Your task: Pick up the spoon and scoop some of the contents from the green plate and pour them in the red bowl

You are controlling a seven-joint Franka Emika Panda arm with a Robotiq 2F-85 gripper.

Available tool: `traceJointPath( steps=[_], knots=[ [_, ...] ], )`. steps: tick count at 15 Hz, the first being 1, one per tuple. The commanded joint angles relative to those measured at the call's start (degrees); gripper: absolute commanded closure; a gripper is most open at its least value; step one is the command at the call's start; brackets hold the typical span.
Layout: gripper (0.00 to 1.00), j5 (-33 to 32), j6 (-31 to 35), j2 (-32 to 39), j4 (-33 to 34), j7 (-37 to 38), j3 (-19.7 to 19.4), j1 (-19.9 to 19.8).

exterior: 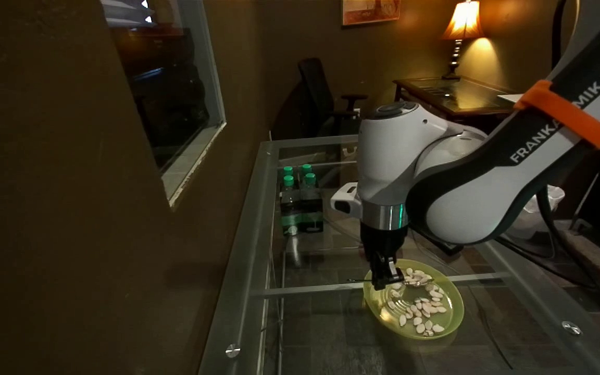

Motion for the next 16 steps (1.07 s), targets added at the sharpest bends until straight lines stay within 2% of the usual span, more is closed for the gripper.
traceJointPath(
  steps=[1,5,16],
  knots=[
    [0.98,-4.24,1.63,0.77,0.1,4.8,-1.32,1.52],
    [0.98,-8.93,2.36,0.94,0.22,11.52,-3.46,3.36],
    [0.98,-15.73,1.47,1.25,0.86,26.55,-7.61,7.25]
  ],
)
